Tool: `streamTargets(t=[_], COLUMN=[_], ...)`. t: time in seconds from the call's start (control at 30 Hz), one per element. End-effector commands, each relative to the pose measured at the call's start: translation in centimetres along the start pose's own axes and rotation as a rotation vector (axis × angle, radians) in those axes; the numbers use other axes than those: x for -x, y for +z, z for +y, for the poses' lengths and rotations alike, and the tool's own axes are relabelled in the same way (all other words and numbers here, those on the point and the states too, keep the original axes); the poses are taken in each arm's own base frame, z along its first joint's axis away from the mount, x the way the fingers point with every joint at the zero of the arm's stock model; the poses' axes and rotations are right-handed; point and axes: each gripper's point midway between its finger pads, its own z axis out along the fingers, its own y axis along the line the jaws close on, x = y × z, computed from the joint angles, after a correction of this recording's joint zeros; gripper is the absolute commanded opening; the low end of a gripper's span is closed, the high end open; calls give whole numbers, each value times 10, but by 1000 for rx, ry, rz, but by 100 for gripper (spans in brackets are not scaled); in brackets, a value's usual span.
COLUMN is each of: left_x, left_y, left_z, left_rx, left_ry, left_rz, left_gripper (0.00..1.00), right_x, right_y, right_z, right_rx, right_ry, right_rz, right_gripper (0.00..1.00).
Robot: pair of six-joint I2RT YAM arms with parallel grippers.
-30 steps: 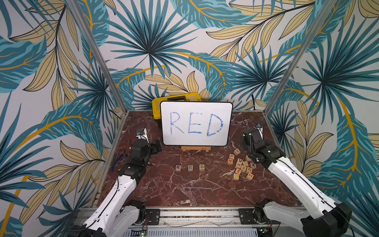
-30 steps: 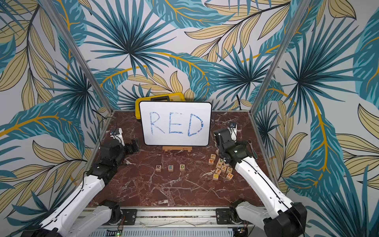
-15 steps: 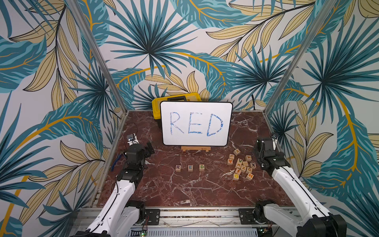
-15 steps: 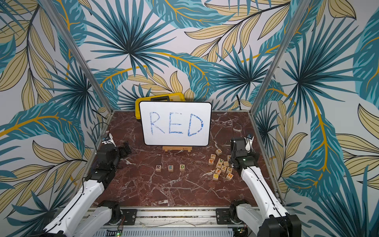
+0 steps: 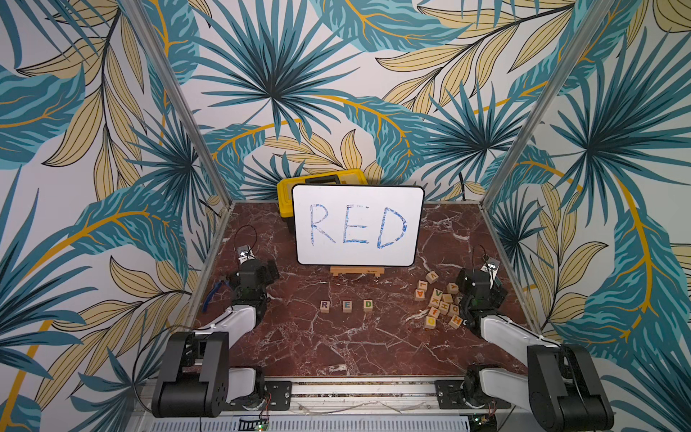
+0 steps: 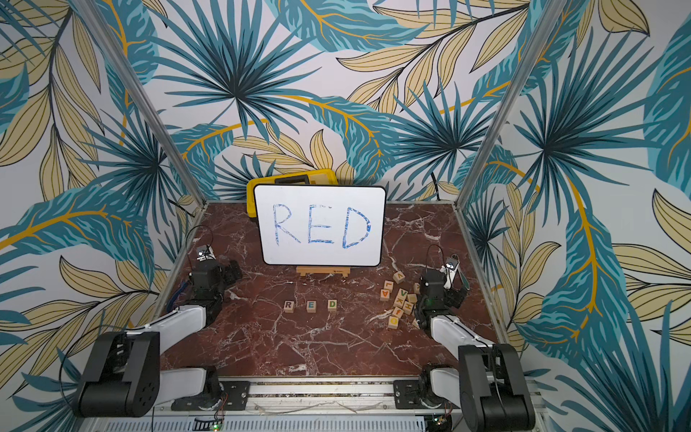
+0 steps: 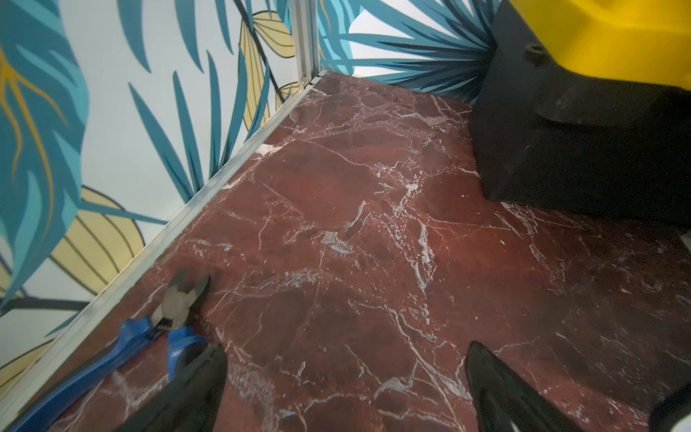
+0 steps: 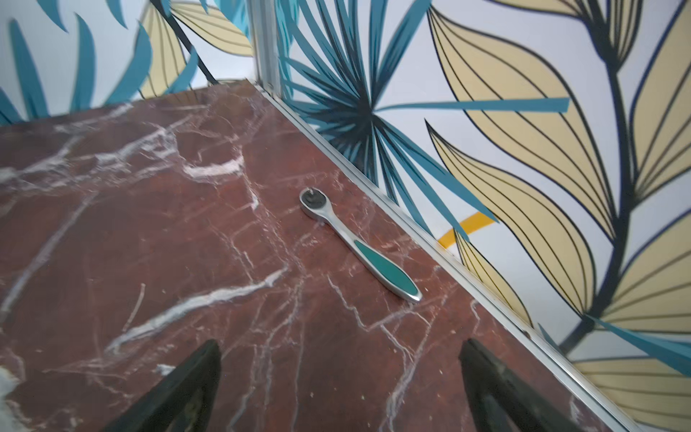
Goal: Assemble the uppercase word "red" with letter blocks
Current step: Reset both arms
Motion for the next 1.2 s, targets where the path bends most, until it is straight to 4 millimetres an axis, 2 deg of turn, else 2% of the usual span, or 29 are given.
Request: streamTargets(t=[0.0, 0.03, 0.1, 0.2, 0.27, 0.4, 0.73, 1.17], left_x=[30, 30, 16, 7, 7, 7, 7, 7], left_y=[5, 8, 19, 17, 17, 17, 17, 17], left_z=[-20, -24, -39, -47, -53, -53, -53, -53], left_rx=[-95, -117, -192, -250, -284, -284, -284, -286], left_ry=[64, 88, 127, 154, 164, 162, 164, 164], left_rz=[-120, -135, -108, -122, -133, -131, -129, -130], left_gripper=[100, 99, 100, 100, 100, 100, 100, 100], right_x=[28, 28, 26, 28, 25, 6, 4, 5], right_y=[-3, -3, -7, -11, -6, 9, 9, 12], right_z=[25, 31, 48, 65, 77, 91, 84, 86], right_rx=[139, 173, 274, 373, 406, 431, 401, 396], right_ry=[14, -5, -36, -8, -29, -55, -40, -43], right_rz=[-103, -101, -96, -124, -106, -86, -88, -70], right_gripper=[99, 99, 99, 99, 99, 99, 99, 99])
